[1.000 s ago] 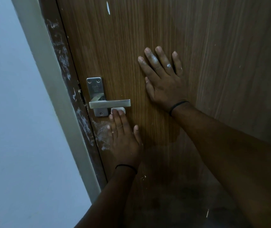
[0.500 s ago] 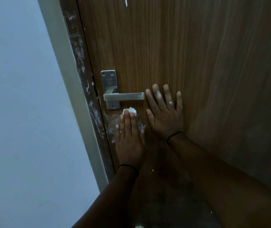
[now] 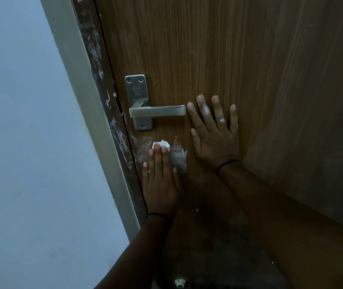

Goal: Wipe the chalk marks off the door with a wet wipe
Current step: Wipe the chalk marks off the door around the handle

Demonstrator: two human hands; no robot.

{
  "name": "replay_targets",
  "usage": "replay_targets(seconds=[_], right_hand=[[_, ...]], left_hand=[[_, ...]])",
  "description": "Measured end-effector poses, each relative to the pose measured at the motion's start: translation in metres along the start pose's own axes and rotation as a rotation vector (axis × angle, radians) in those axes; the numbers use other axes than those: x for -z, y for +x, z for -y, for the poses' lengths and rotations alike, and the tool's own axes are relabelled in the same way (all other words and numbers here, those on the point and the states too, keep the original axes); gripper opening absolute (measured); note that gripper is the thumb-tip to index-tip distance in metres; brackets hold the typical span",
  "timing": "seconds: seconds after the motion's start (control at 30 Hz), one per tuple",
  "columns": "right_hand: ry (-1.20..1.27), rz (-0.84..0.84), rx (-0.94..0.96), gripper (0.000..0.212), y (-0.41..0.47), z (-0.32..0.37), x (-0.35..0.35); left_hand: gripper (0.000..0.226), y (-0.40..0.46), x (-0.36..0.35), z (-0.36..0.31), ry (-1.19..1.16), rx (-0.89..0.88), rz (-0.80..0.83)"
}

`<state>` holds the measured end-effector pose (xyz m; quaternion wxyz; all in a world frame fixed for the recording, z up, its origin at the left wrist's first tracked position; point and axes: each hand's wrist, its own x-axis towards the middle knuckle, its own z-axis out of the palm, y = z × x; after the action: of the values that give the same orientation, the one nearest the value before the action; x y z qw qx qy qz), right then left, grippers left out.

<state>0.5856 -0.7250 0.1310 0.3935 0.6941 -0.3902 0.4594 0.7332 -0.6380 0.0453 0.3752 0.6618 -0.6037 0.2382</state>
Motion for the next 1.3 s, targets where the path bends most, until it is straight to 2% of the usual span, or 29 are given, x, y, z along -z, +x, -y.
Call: replay_targets(seconds=[0.17,0.27,0.37,0.53,0.73,0.9,1.07,1.3], right_hand=[[0.027,0.03,0.036,0.059,0.001,-0.008,0.006],[-0.008,0.037,0.14,0.06,0.0,-0.021,0.007],[-0.036,0.021,0.139,0.06,-0.001,-0.023,0.006],[-0.022,-0.008,0.132,0.057,-0.002,-0.021,0.006],[-0.032,-0.028,0.116,0.055,-0.001,-0.019,0.008],[-0.041,-0.051,0.103,0.055,-0.002,-0.02,0.007],[-0.021,-0.053,0.102,0.055,-0.002,-0.019,0.007],[-0.032,-0.062,0.092,0.055,-0.003,-0.02,0.005]], left_hand=[[0.062,0.0,0.009,-0.003,0.044,-0.008,0.029],[0.062,0.003,0.008,-0.011,0.069,-0.117,0.059],[0.06,0.003,0.007,-0.007,0.076,-0.208,0.065],[0.061,0.017,0.006,-0.008,0.018,-0.028,-0.064],[0.062,0.0,0.0,-0.006,0.068,-0.209,0.012],[0.06,0.011,-0.001,-0.011,0.06,-0.109,-0.056],[0.061,-0.014,-0.016,-0.009,0.081,-0.242,0.041],[0.062,-0.006,-0.02,-0.017,0.081,-0.203,-0.019]])
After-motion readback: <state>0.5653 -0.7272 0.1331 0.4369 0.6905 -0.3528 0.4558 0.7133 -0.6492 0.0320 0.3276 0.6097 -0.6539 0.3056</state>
